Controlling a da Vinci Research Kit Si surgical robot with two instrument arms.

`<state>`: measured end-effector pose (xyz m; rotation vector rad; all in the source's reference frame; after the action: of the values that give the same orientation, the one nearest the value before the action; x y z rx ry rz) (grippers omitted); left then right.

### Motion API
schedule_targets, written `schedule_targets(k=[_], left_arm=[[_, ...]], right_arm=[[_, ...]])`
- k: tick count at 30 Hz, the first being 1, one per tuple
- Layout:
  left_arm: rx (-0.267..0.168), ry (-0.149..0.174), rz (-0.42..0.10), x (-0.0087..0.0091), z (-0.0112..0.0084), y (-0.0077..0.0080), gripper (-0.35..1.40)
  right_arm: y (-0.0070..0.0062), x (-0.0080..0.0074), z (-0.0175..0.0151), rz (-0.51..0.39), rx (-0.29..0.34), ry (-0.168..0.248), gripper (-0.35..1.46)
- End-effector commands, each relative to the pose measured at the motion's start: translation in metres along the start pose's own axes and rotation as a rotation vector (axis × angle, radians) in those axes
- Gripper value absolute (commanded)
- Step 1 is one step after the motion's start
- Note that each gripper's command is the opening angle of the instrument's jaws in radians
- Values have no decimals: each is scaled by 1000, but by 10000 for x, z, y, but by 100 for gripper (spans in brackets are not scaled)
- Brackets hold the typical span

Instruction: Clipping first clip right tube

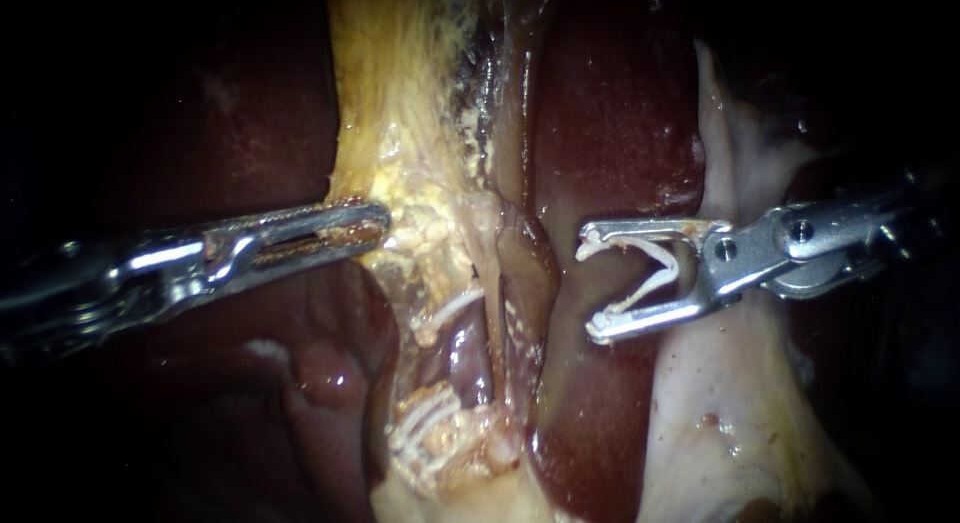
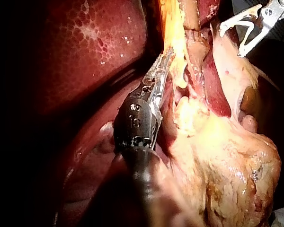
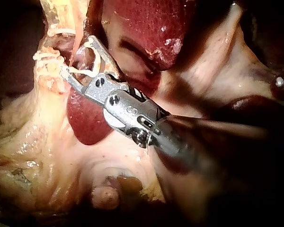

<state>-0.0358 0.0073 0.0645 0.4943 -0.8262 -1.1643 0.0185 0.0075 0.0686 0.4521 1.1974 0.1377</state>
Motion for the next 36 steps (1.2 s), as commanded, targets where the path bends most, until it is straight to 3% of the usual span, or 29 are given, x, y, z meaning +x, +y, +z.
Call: schedule_targets(k=[1, 4, 10, 18, 26, 36], left_arm=[[0, 0, 0, -1, -1, -1, -35], [4, 4, -2, -5, -9, -2, -35], [-1, 7, -11, -22, -38, -11, -35], [3, -19, -3, -37, -66, -34, -35], [6, -24, 2, -36, -70, -41, -35], [7, -26, 0, -38, -74, -45, -35]], right_arm=[[-1, -1, 4, -1, 15, 4, 58], [-4, -6, 18, 16, 47, 10, 58], [-10, -31, 60, 80, 102, 13, 58], [-6, -68, 106, 139, 147, 6, 58], [-5, -85, 144, 154, 176, 1, 57], [-1, -95, 156, 165, 230, -4, 53]])
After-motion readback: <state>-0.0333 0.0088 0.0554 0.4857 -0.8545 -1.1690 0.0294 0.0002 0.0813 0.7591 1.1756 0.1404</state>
